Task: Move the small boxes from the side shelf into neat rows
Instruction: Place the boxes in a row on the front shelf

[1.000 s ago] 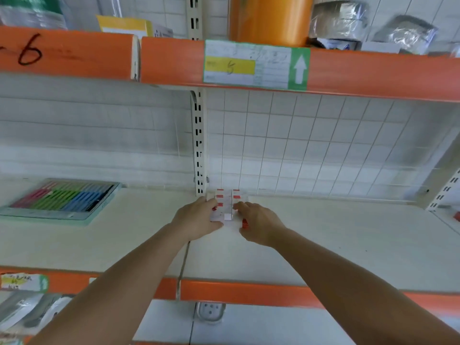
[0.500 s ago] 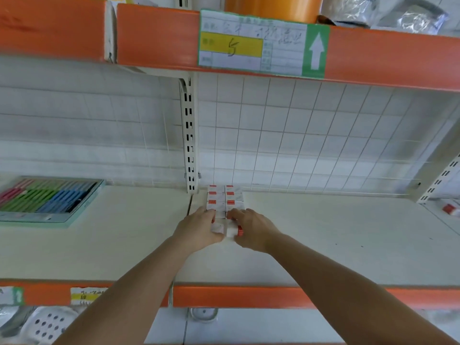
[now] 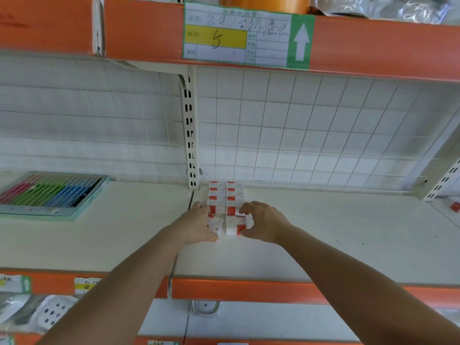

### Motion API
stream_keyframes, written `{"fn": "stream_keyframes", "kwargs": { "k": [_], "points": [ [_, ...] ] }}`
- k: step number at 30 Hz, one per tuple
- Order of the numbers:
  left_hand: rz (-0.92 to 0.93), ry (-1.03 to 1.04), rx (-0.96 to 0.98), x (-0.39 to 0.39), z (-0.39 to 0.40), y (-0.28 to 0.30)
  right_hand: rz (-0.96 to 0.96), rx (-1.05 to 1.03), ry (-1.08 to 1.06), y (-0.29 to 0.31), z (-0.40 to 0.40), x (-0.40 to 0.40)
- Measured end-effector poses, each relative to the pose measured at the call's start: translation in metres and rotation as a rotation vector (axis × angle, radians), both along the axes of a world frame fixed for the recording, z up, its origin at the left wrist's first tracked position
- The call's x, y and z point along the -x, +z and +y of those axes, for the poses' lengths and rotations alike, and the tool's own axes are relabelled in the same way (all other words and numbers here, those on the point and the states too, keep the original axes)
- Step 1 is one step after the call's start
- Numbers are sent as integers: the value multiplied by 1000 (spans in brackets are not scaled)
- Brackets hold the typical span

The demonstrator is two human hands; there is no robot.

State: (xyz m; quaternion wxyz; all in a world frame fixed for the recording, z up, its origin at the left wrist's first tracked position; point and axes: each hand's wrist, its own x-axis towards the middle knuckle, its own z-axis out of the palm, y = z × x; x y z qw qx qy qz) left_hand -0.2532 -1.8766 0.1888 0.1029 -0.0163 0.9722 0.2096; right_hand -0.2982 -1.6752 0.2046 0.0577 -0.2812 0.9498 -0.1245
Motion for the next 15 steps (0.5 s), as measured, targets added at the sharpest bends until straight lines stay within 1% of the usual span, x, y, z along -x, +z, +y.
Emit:
{"fn": "stream_keyframes", "kwargs": {
  "k": [7,15],
  "points": [
    [48,-22,25,-1,1,4,-37,2,6,0,-1,0],
    [67,-9,19,-4,2,3,-43,-107,46,1,-6,1]
  ]
}}
